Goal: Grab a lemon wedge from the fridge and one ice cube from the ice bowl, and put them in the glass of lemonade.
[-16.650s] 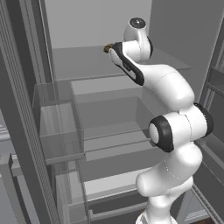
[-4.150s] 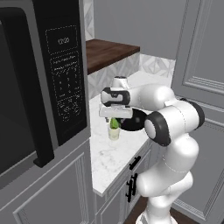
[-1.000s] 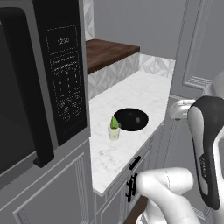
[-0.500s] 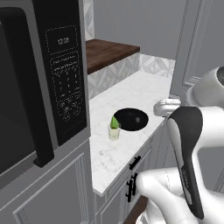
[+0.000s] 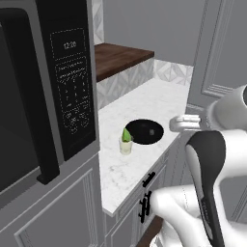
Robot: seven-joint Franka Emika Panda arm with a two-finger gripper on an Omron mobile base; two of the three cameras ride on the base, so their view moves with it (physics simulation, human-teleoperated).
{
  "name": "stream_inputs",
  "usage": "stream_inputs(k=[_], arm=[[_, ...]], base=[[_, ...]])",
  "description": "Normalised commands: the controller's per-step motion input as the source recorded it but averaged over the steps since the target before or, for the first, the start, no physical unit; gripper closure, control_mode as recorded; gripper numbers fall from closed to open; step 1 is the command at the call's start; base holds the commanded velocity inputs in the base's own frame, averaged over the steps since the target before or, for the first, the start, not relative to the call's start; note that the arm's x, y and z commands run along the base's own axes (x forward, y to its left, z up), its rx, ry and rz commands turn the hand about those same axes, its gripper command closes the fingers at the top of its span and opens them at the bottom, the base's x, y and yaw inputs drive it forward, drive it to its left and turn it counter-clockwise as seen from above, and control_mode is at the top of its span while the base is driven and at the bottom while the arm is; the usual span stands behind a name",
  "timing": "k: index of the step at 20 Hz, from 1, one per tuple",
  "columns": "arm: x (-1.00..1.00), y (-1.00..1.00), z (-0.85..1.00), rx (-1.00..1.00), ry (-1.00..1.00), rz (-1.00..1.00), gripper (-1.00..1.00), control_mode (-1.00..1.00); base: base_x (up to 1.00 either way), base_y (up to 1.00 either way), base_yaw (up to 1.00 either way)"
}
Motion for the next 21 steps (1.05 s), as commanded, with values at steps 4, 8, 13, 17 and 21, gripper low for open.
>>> stream_inputs(k=[4, 8, 13, 17, 21], arm=[[-0.36, -0.01, 0.06, 0.0, -0.02, 0.0, -1.0, -1.0], [-0.31, -0.31, 0.02, 0.03, -0.02, 0.07, -1.0, -1.0], [-0.27, -0.17, 0.1, 0.03, -0.01, 0.1, -1.0, -1.0], [0.06, 0.0, 0.0, 0.0, -0.03, 0.04, -1.0, -1.0], [0.28, -0.02, -0.05, 0.0, 0.0, 0.09, -1.0, -1.0]], base=[[0.0, 0.0, 0.0], [0.0, 0.0, 0.0], [0.0, 0.0, 0.0], [0.0, 0.0, 0.0], [0.0, 0.0, 0.0]])
